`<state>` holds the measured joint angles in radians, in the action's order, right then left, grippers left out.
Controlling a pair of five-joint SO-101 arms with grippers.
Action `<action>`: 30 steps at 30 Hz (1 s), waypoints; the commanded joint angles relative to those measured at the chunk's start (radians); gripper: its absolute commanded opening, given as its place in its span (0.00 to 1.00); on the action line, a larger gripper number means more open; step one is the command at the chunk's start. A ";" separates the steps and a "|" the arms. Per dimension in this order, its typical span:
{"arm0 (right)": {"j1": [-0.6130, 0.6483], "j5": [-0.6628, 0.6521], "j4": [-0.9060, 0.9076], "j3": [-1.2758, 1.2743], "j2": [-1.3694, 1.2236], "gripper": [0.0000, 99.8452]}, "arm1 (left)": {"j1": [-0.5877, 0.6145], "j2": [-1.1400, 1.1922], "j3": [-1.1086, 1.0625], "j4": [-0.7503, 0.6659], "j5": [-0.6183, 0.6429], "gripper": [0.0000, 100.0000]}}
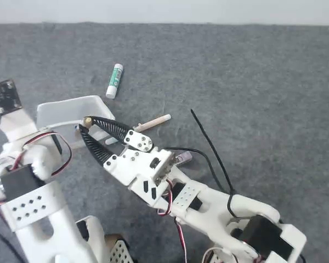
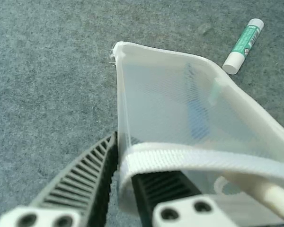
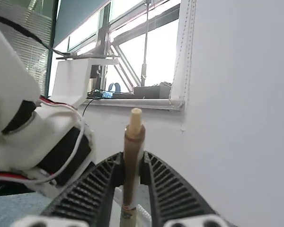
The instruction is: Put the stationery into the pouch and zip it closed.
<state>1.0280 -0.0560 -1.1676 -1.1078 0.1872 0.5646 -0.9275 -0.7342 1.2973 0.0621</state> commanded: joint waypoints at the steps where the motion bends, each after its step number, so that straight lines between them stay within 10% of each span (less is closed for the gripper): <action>1: 0.051 -0.043 0.099 0.054 0.015 0.05 | -0.003 -0.003 0.013 -0.031 -0.008 0.01; 5: 0.067 -0.041 0.173 0.052 0.015 0.18 | -0.003 -0.003 0.012 -0.029 -0.008 0.01; 23: 0.010 -0.041 0.200 -0.018 0.183 0.12 | -0.003 -0.003 0.012 -0.031 -0.009 0.01; 30: 0.008 -0.038 0.598 -0.031 0.409 0.12 | 0.000 -0.003 0.012 -0.034 -0.009 0.01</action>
<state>1.0541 -0.0867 -0.7365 -1.1523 0.4803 0.5646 -0.9275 -0.7342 1.2973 0.0621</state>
